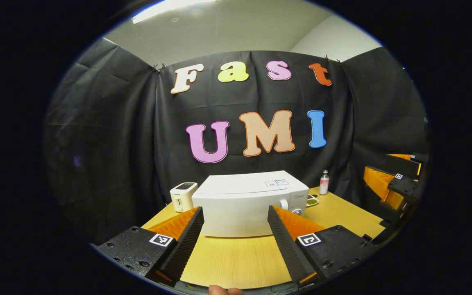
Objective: Open the microwave oven with the left hand, put the food in, and close the microwave oven.
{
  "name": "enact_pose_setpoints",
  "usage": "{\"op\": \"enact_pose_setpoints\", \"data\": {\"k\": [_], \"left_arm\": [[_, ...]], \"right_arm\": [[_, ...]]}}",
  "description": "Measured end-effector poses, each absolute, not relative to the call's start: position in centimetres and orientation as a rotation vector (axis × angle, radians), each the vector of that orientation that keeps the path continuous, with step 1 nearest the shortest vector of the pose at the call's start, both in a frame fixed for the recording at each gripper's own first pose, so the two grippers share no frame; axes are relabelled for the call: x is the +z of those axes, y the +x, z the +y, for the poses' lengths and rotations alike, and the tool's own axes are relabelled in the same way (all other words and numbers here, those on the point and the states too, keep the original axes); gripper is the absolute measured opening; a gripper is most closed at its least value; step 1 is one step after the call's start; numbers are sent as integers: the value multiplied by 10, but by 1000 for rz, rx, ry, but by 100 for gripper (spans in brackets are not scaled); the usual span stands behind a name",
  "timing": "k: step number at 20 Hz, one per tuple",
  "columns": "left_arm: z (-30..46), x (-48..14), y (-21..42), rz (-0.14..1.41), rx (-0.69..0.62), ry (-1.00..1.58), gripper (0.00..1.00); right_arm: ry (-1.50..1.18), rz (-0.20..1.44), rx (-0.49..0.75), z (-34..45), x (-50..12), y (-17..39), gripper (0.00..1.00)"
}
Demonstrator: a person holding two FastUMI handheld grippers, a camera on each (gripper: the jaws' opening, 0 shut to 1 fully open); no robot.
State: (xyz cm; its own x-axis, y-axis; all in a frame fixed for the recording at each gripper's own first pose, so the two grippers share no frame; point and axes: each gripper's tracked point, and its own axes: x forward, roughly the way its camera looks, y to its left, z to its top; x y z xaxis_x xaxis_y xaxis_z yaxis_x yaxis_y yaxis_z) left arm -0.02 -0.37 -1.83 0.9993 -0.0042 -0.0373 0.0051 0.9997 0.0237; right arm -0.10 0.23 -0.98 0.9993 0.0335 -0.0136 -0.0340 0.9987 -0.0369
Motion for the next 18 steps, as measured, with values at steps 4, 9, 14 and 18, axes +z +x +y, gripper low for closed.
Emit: {"op": "enact_pose_setpoints", "data": {"k": [4, 9, 14, 18], "left_arm": [[-12, -16, 5, 29, -15, 25, 94], [-31, -17, 14, 19, -46, 21, 94], [-50, -21, 31, 8, -76, 31, 94], [-67, -41, 52, 42, -102, 23, 94]], "right_arm": [[-35, -2, 29, -1, -5, 3, 97], [-32, -17, 17, -8, 0, 6, 97], [-37, -32, -4, -21, 5, 6, 96], [-45, -41, -39, -40, 9, 2, 97]]}}
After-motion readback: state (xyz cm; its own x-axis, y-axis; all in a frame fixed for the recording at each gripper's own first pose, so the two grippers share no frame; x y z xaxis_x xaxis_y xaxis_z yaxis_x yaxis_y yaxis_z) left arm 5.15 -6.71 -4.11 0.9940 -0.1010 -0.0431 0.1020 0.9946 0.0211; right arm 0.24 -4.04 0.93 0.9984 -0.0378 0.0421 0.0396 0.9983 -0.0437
